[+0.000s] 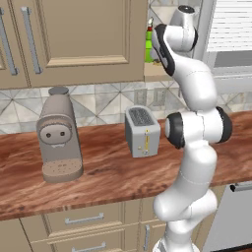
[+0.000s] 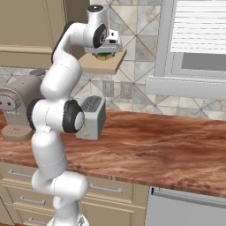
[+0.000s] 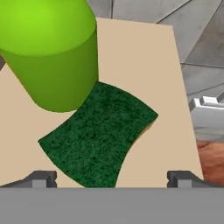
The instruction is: Locate and retrieve the sponge and spray from the cabinet. Place them next to the sink.
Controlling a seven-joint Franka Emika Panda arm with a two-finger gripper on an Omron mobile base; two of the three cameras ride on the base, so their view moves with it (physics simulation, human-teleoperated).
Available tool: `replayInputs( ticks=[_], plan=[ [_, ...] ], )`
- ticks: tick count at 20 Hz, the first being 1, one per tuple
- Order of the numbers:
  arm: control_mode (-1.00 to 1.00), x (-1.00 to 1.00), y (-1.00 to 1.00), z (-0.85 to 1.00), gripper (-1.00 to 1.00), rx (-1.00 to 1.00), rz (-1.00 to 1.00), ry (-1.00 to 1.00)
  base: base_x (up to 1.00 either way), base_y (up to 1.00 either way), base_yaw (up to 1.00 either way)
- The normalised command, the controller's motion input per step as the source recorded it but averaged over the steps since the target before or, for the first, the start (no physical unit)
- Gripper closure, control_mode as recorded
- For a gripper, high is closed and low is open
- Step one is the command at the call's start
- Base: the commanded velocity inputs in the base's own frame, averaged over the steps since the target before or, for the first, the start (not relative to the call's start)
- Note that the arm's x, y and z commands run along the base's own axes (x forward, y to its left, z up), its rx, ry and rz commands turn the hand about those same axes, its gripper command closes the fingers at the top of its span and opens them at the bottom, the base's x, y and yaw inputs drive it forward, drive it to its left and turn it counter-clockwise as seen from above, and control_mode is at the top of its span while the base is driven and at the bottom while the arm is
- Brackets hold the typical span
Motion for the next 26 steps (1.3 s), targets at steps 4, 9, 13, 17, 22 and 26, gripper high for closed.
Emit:
replayInputs(
  ticks=[4, 9, 13, 17, 22, 26],
  plan=[
    [-1.00, 0.01, 0.09, -0.10, -1.00, 0.00, 0.02, 0.03, 0.00, 0.00, 0.00],
    [-1.00, 0.06, 0.12, -0.08, -1.00, 0.00, 0.04, 0.01, 0.00, 0.00, 0.00],
    [-1.00, 0.32, 0.00, -0.07, -1.00, 0.00, 0.07, 0.02, 0.00, 0.00, 0.00],
    [-1.00, 0.37, 0.00, -0.02, -1.00, 0.00, 0.07, 0.04, 0.00, 0.00, 0.00],
    [-1.00, 0.11, 0.00, -0.13, -1.00, -0.01, 0.02, 0.08, 0.00, 0.00, 0.00],
    [-1.00, 0.01, 0.00, -0.14, 1.00, 0.00, 0.00, 0.08, 0.00, 0.00, 0.00]
  ],
)
